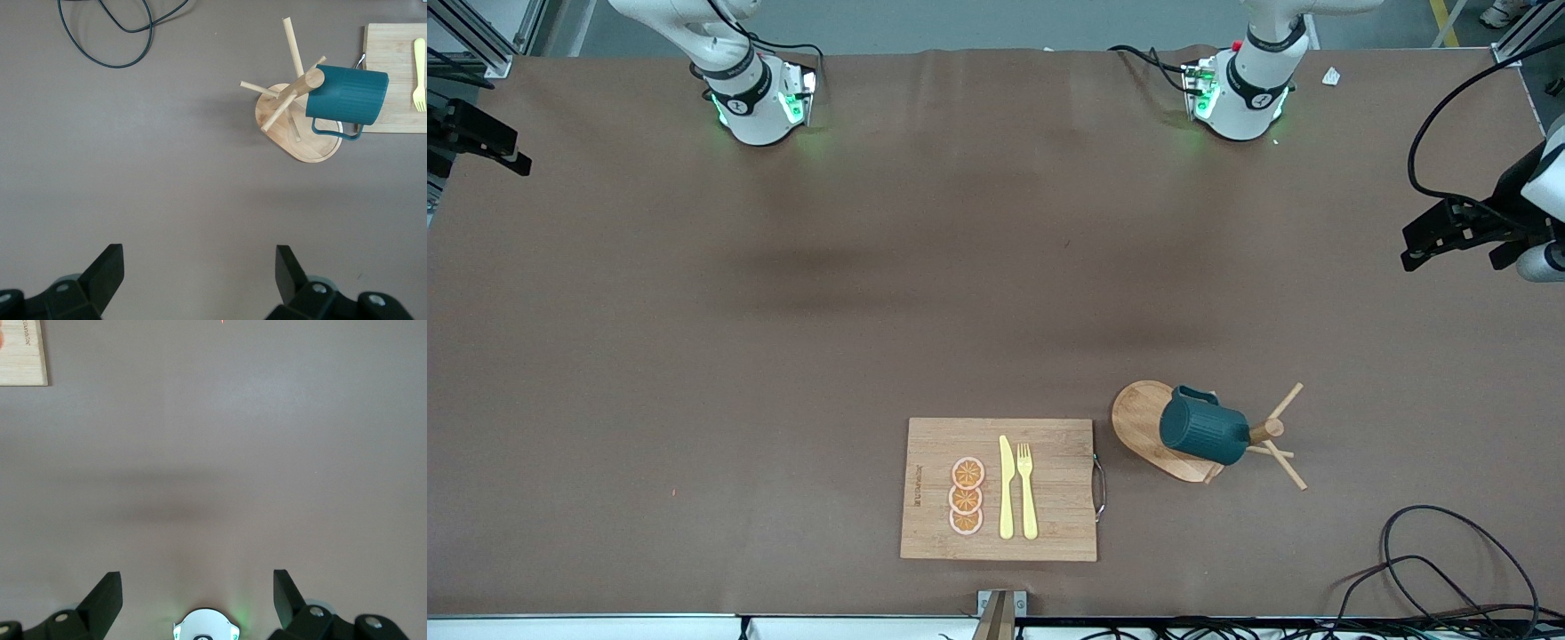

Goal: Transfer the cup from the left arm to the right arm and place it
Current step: 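Reach the left gripper toward the teal mug on the wooden stand, then close the left gripper around the teal mug's body, then lift the teal mug off the stand with the left gripper, then lower the teal mug upright onto the table with the left gripper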

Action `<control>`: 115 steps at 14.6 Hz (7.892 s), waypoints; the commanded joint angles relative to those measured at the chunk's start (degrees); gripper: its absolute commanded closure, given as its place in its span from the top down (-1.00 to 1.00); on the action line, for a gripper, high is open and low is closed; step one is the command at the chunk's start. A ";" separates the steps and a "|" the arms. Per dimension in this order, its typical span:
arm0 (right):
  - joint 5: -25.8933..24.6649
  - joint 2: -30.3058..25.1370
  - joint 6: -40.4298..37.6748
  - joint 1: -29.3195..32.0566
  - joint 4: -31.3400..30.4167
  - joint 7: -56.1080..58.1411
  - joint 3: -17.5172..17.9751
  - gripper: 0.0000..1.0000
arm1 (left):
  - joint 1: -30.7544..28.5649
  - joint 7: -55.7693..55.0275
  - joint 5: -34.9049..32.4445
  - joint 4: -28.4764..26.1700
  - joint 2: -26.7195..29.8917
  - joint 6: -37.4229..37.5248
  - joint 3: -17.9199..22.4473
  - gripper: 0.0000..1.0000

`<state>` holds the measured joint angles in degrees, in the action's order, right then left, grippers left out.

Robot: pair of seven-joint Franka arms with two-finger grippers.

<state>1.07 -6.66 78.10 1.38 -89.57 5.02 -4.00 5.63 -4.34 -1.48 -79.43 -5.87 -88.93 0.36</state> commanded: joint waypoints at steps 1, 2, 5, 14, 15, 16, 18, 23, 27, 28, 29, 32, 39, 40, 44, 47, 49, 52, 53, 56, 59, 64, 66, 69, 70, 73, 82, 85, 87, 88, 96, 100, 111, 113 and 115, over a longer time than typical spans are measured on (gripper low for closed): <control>-0.02 -0.99 -0.32 1.17 -0.52 0.69 0.75 1.00 | -0.01 1.17 0.77 -0.37 1.12 -0.63 0.25 1.00; -0.02 -0.99 -0.32 1.17 -0.52 0.69 0.66 1.00 | -0.01 1.17 1.12 -0.29 1.12 -0.72 0.25 1.00; -0.02 -0.99 -0.32 1.17 -0.52 0.69 0.75 1.00 | 0.26 0.03 1.04 -0.29 1.03 -0.63 0.17 1.00; -0.02 -0.99 -0.41 1.17 -0.52 0.69 0.75 1.00 | 1.22 -7.14 1.03 -0.29 -3.00 -1.16 -0.27 0.99; -0.02 -0.99 -0.41 1.17 -0.52 0.69 0.75 1.00 | 1.40 -11.61 1.13 -0.20 -3.71 -1.94 -0.80 0.99; -0.02 -0.99 -0.41 1.17 -0.52 0.69 0.75 1.00 | 1.49 -17.57 1.82 -0.20 -4.84 -3.43 -1.76 0.99; -0.02 -0.99 -0.41 1.17 -0.61 0.69 0.75 1.00 | 2.27 -28.83 2.01 0.32 -6.95 -4.85 -2.47 0.99; -0.02 -0.90 -0.41 1.17 -0.78 0.78 0.66 1.00 | 3.77 -51.08 7.25 1.03 -11.00 -10.98 -2.56 0.99; -0.02 -0.90 -0.41 1.17 -0.87 0.78 0.66 1.00 | 3.34 -61.64 15.87 1.03 -14.42 -18.81 -2.47 0.99; -0.02 -0.90 -0.67 1.17 -0.78 0.78 0.66 1.00 | 3.16 -63.41 17.72 1.29 -15.57 -20.13 -2.38 1.00; -0.02 -0.90 -0.76 1.17 -0.87 0.78 0.66 1.00 | 2.98 -64.64 18.52 1.73 -17.23 -21.02 -2.21 1.00; -0.02 -0.90 -0.76 1.17 -0.87 0.78 0.66 1.00 | 2.89 -65.53 18.79 3.14 -21.63 -22.07 -2.12 1.00; -0.02 -0.90 -0.76 1.17 -0.87 0.78 0.66 1.00 | 3.68 -70.02 22.57 3.23 -26.73 -28.31 -2.56 1.00; -0.02 -0.90 -0.76 1.17 -0.78 0.78 0.66 1.00 | 3.69 -70.02 22.66 3.31 -27.26 -28.93 -2.56 1.00; -0.02 -0.90 -0.76 1.17 -0.78 0.78 0.66 1.00 | 3.77 -70.11 23.89 3.49 -29.90 -32.18 -3.35 1.00; -0.02 -0.90 -0.76 1.17 -0.78 0.78 0.66 1.00 | 3.86 -70.19 24.24 3.40 -30.43 -32.63 -3.70 1.00; -0.02 -0.90 -0.76 1.17 -0.87 0.78 0.66 1.00 | 3.95 -70.28 24.33 3.23 -30.52 -32.63 -3.70 0.99; -0.02 -0.90 -0.76 1.17 -0.78 0.78 0.66 1.00 | 3.86 -70.11 24.68 3.23 -30.87 -32.63 -3.79 0.84; -0.02 -0.90 -0.76 1.17 -0.78 0.78 0.66 1.00 | 3.86 -70.02 25.12 3.14 -30.87 -32.63 -3.79 0.75; -0.02 -0.90 -0.76 1.17 -0.78 0.78 0.66 1.00 | 3.95 -69.84 25.56 3.14 -30.87 -32.63 -3.79 0.22; -0.02 -0.90 -0.85 1.17 -0.78 0.78 0.66 1.00 | 4.12 -69.84 25.47 3.49 -30.44 -32.63 -3.88 0.02; -0.02 -0.90 -0.76 1.25 -0.87 0.78 0.66 1.00 | 4.04 -72.39 25.47 3.49 -28.15 -32.01 -6.24 0.03; -0.02 -0.90 -0.76 1.25 -0.78 0.78 0.66 1.00 | 4.04 -74.93 25.39 3.49 -26.57 -32.01 -7.47 0.04; -0.02 -0.90 -0.76 1.34 -0.70 0.78 0.66 1.00 | 7.71 -78.80 22.76 3.49 -24.73 -32.01 -7.83 0.06; -0.02 -0.90 -0.67 1.26 -0.61 0.78 0.66 1.00 | 8.86 -79.94 21.44 3.49 -23.85 -32.10 -7.92 0.06; -0.10 -0.90 -0.67 1.25 -0.52 0.78 0.66 1.00 | 13.69 -81.88 15.38 3.58 -22.36 -32.62 -7.92 0.06; -0.19 -0.38 -0.67 1.25 0.97 0.43 0.66 1.00 | 28.19 -82.06 -5.09 3.40 -22.52 -40.52 -7.83 0.06; -0.19 -0.20 -0.67 1.43 0.89 0.43 0.66 1.00 | 33.73 -82.23 -16.41 3.14 -24.01 -42.82 -7.83 -0.01; -0.19 0.15 -0.67 1.43 0.89 0.25 0.66 1.00 | 35.67 -82.50 -21.96 3.14 -24.80 -43.26 -7.83 -0.09; -0.11 0.24 -0.67 1.43 0.80 0.25 0.66 1.00 | 36.72 -82.50 -24.60 3.14 -25.33 -43.35 -7.83 -0.12; -0.28 2.78 0.91 3.89 0.80 0.69 0.57 1.00 | 48.15 -103.73 -60.70 2.79 -35.08 -43.00 -7.74 -0.18; -1.07 9.00 2.05 4.15 0.97 0.78 0.57 1.00 | 52.81 -111.75 -76.00 2.52 -41.40 -38.27 -7.39 -0.18; -0.81 15.71 14.52 5.12 -6.30 -0.10 0.66 1.00 | 58.79 -122.22 -95.55 2.61 -53.10 -24.28 -7.39 -0.17; -0.81 15.71 17.77 4.77 -9.03 -2.45 0.66 1.00 | 59.58 -123.19 -96.51 2.52 -54.33 -22.36 -7.30 -0.17; -0.81 15.71 18.66 3.37 -10.10 -7.11 0.83 1.00 | 60.11 -125.55 -96.96 2.53 -54.69 -21.20 -7.30 -0.16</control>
<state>0.25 10.29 95.48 5.36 -97.56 2.13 -4.04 64.50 -127.88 -97.22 -78.05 -59.66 -111.64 -7.68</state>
